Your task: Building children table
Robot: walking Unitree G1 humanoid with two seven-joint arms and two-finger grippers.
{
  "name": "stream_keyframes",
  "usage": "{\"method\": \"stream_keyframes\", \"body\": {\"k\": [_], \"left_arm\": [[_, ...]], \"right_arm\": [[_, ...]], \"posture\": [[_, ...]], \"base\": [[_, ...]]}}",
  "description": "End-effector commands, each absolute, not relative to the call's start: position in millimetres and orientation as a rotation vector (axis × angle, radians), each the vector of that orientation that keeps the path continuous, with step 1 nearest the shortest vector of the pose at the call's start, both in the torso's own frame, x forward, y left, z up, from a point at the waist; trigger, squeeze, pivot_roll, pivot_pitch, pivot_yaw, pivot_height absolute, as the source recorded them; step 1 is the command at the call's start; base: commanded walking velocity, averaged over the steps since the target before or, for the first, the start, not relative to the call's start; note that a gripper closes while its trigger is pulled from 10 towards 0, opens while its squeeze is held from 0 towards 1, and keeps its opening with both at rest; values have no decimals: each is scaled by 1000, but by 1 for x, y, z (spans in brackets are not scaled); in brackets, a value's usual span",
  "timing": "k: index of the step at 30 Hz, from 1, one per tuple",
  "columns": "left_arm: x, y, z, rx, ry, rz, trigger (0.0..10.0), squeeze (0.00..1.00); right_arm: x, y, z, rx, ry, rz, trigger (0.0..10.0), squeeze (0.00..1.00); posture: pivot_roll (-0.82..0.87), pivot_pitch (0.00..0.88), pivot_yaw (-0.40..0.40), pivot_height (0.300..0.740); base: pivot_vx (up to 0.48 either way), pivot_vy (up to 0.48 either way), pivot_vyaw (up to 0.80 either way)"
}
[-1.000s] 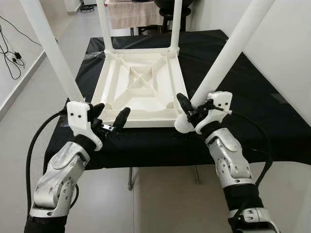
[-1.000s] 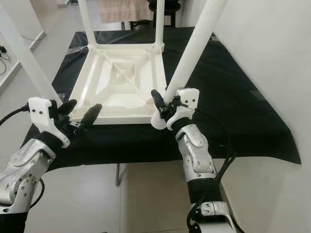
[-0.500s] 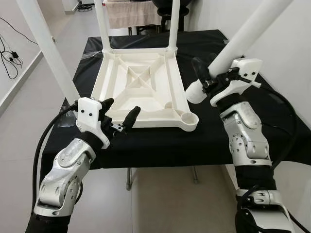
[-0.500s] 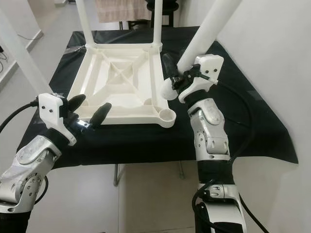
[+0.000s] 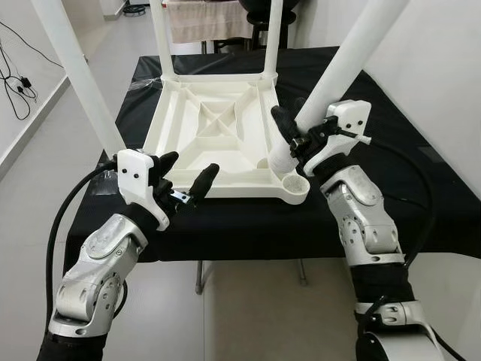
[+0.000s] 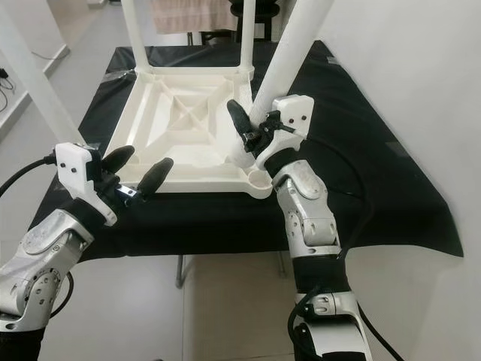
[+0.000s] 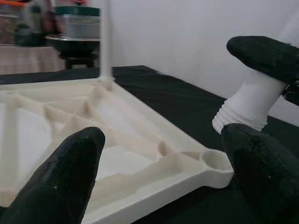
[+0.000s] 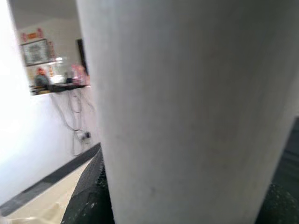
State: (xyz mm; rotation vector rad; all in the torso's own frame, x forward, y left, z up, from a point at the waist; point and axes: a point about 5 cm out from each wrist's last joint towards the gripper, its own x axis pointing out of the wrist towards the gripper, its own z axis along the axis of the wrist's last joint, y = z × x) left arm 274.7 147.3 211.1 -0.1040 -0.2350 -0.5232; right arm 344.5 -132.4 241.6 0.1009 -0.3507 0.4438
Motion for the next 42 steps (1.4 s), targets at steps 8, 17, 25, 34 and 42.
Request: {"method": "stream_keyframes", "body": {"k": [8, 17, 25, 34, 42], "left_arm": [[272, 143, 212, -114, -230, -560, 10000, 0], [270, 141, 211, -118, -231, -571, 10000, 0], [269, 139, 211, -106, -229, -577, 10000, 0], [246, 116, 194, 44, -106, -802, 10000, 0], [234, 113, 188, 22, -37, -864, 10000, 0]], "right_arm": [[340, -130, 246, 102, -384, 465, 10000, 0], [338, -127, 246, 105, -384, 513, 10000, 0], [332, -123, 247, 179, -397, 577, 10000, 0], [315, -121, 235, 74, -328, 853, 10000, 0], [306, -127, 226, -14, -236, 1048, 10000, 0]], "posture": [[-1, 49, -30, 740], [5, 43, -42, 740], [5, 42, -43, 740], [13, 52, -44, 740], [26, 69, -50, 740]], "base": [[258, 0, 0], [283, 0, 0], [294, 0, 550], [0, -355, 0], [0, -228, 0]]}}
